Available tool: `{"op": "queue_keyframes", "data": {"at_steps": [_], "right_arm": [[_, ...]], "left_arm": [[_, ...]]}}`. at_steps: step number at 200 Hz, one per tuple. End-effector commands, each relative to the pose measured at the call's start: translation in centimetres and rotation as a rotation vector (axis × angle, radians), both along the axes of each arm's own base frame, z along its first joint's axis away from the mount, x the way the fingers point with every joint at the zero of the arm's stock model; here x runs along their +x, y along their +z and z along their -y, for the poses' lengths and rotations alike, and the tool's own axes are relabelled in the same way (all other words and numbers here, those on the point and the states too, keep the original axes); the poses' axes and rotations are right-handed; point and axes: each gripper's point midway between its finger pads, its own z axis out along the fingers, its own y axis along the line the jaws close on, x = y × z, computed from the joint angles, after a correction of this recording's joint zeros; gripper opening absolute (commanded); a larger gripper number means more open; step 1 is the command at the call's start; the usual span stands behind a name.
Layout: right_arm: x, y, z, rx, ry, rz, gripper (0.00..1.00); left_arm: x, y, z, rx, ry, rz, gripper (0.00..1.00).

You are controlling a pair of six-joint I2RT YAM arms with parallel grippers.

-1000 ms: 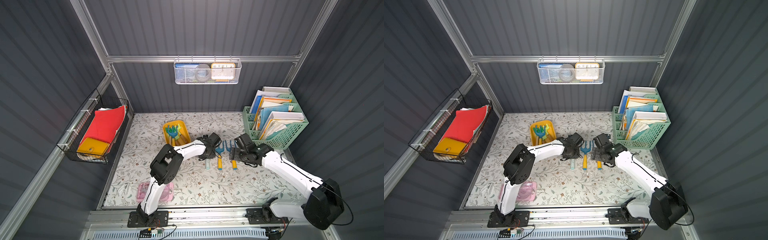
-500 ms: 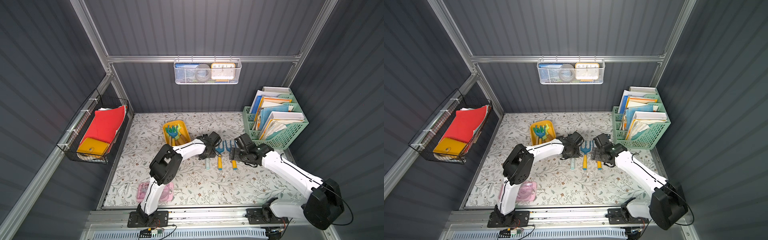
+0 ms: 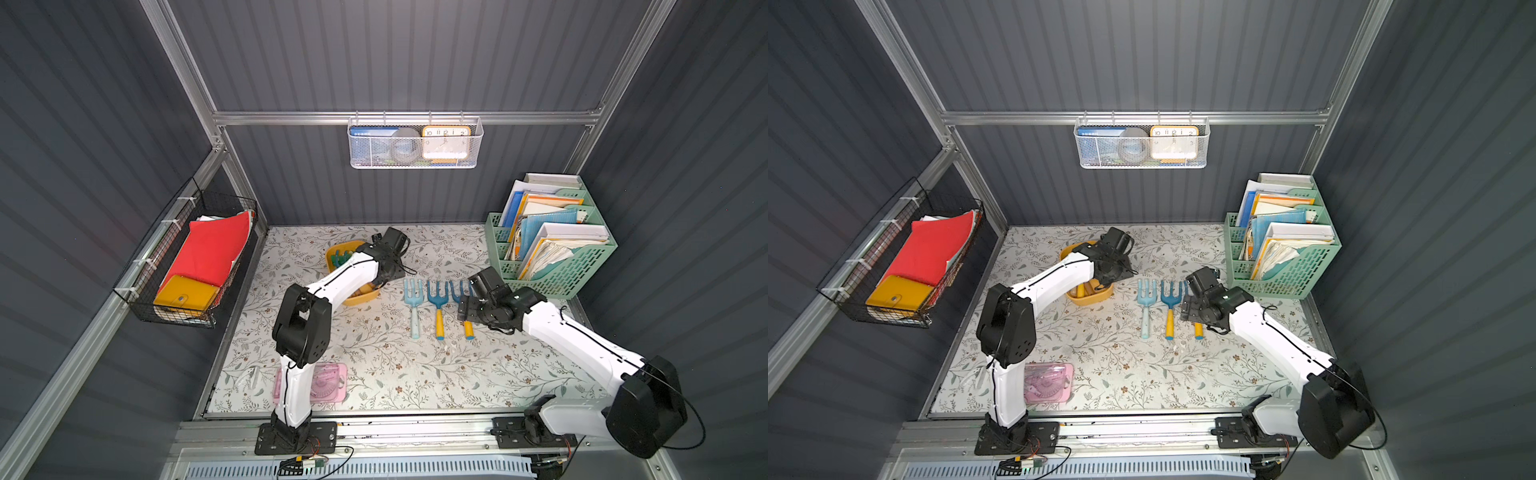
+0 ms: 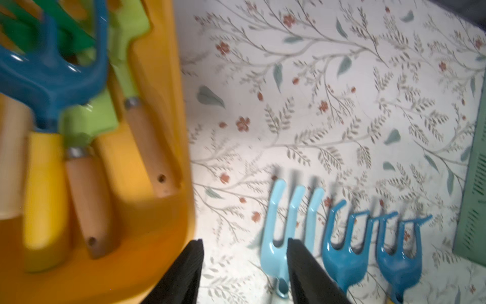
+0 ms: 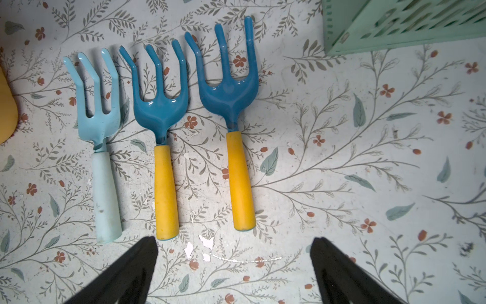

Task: Take the hand rake out of the storage box
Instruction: Place the rake at the center of the board, then move the storage box to the center of the board.

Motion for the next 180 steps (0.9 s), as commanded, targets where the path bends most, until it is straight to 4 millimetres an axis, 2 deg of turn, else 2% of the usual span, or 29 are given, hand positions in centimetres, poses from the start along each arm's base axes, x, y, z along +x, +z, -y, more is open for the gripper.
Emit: {"op": "queue_keyframes", "data": {"at_steps": [1, 41, 76, 141, 180], "right_arm": [[0.1, -0.5, -0.2, 0.002, 0.013, -0.022, 0.96], [0.1, -0.6, -0.4, 0.003, 0.018, -0.030, 0.96], [0.0, -1.0, -0.4, -0.001, 0.017, -0.038, 0.96], [0.2, -1.2, -0.8, 0.008, 0.026, -0.049, 0.96], [0.3, -1.3, -1.0, 0.010, 0.036, -0.058, 0.95]], "left_arm": [[1.3, 0.9, -2.0, 0.054, 0.017, 0.011, 0.56], [3.4, -1.1, -3.8, 0.088, 0.068, -0.015, 0.55], [4.6, -3.2, -5.1, 0.135, 0.076, -0.051, 0.41], [4.6, -5.9, -5.7, 0.158, 0.058, -0.083, 0.28], [3.7, -6.2, -6.5, 0.180, 0.069, -0.088, 0.17]]}}
